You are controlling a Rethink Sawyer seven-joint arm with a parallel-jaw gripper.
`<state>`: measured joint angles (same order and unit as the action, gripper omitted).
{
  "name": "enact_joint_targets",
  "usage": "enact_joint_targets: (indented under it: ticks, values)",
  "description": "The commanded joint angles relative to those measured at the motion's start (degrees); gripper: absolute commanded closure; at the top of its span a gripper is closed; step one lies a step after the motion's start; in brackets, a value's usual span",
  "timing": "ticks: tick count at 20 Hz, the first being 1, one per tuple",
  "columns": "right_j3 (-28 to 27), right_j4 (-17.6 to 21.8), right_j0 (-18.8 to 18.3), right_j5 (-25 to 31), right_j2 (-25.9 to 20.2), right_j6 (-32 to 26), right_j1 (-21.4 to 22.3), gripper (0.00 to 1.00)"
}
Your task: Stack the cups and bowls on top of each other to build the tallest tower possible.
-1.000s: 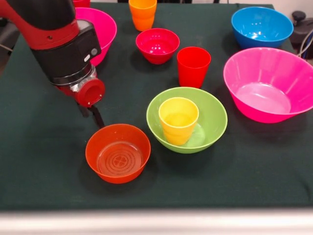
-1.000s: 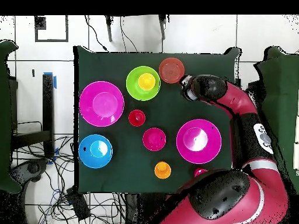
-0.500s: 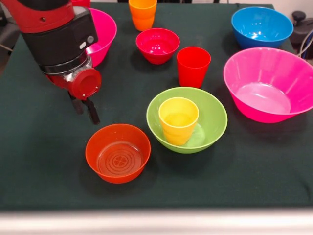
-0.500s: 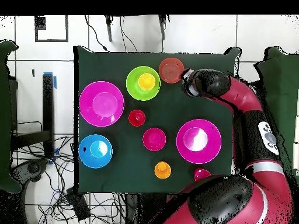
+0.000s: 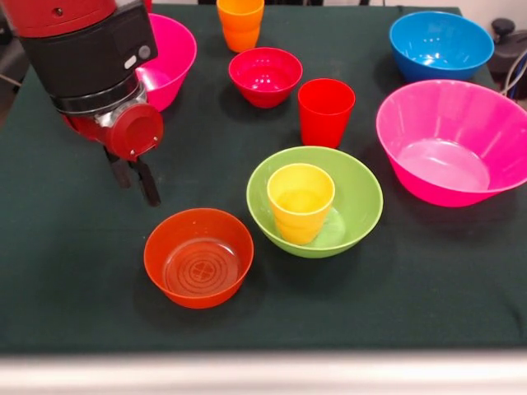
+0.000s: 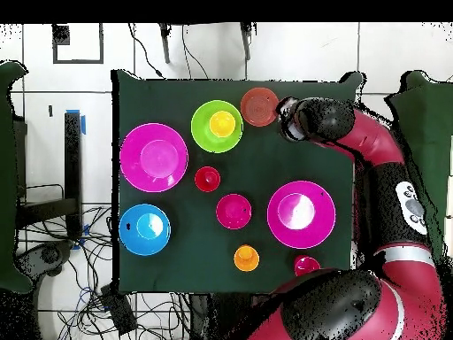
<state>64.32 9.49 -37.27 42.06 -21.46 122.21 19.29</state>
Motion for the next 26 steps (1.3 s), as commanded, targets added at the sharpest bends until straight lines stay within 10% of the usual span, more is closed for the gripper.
enact_joint_targets:
  ticks: [1, 19, 20, 26]
  values:
    - [-6.5, 0.65, 4.54, 4.93, -2.74, -4.14, -2.98, 0.0]
    - [-11.74, 4.25, 8.6, 6.89, 2.5, -4.83, -7.68, 0.0]
    - [-12.0, 5.04, 9.23, 7.9, 3.98, -4.91, -7.86, 1.0]
    - [-12.49, 7.63, 10.39, 7.93, 7.5, -4.75, -8.32, 1.0]
